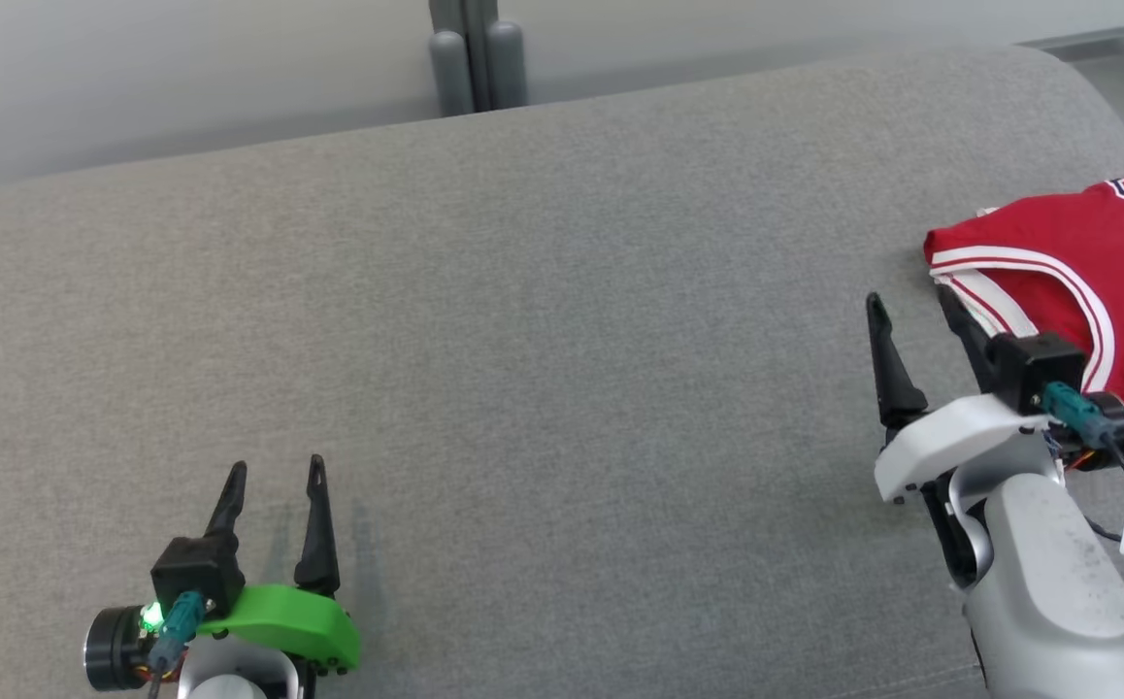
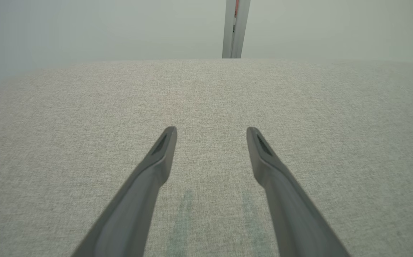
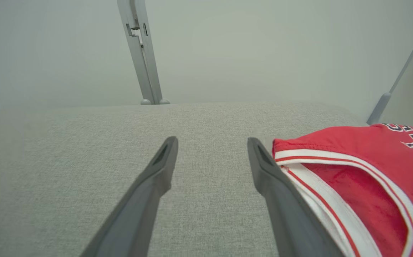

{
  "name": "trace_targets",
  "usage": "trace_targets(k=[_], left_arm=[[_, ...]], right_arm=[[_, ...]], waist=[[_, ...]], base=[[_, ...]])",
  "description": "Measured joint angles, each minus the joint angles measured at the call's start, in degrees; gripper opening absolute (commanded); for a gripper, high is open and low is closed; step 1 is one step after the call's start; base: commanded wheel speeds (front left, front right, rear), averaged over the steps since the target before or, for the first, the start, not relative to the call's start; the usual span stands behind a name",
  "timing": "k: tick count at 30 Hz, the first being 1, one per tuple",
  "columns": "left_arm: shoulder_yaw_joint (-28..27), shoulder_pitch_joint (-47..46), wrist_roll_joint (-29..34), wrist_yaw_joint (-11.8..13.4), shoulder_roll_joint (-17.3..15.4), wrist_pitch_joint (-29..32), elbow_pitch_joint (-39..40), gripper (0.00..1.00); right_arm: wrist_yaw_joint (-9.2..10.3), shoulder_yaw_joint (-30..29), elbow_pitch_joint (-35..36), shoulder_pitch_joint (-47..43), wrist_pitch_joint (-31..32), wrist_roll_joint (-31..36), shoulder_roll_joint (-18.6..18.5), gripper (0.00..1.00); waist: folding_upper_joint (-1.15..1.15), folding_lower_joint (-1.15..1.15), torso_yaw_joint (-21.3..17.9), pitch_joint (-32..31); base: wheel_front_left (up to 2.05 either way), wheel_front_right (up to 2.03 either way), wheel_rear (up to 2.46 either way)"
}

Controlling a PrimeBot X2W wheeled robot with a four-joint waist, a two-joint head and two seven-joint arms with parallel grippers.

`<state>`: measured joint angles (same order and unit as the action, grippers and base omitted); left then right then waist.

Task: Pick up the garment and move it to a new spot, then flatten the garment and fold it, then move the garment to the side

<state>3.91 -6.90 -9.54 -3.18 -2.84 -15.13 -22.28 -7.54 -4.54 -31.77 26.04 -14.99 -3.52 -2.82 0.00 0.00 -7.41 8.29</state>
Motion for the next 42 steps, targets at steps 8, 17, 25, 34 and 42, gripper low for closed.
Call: trace_targets(k=[8,17,25,34,42], left_arm=[[-1.21,3.17,-0.51,0.04,-0.01,0.0,0.78,1.0],[-1.58,5.94,-2.31,-1.87,0.0,0.0,1.88,1.0],[-1.74,6.71,-3.61,-2.04,0.45,0.05,-1.37,0.0],[-2.8,6.66,-13.45,-2.19,0.46,3.08,-0.88,0.0],[-3.68,6.49,-21.28,-2.19,0.45,5.08,0.33,0.0]], right_arm=[[0.01,2.3,2.67,-7.01,0.0,-4.08,0.0,1.0],[0.01,3.15,3.36,-11.88,0.0,-4.58,0.01,1.0],[0.0,3.14,0.29,-15.35,0.4,-4.68,0.66,0.0],[0.0,2.31,1.65,-15.8,3.37,-15.28,0.73,0.0],[0.0,1.96,3.57,-16.1,5.17,-23.51,0.71,0.0]], waist=[[0.0,0.0,3.64,-3.82],[0.0,0.0,5.86,-7.43],[0.0,0.0,6.06,-7.89],[0.0,0.0,6.16,-7.93],[0.0,0.0,6.25,-7.95]], base=[[0.0,0.0,0.0],[0.0,0.0,0.0],[0.0,0.0,0.0],[0.0,0.0,0.0],[0.0,0.0,0.0]])
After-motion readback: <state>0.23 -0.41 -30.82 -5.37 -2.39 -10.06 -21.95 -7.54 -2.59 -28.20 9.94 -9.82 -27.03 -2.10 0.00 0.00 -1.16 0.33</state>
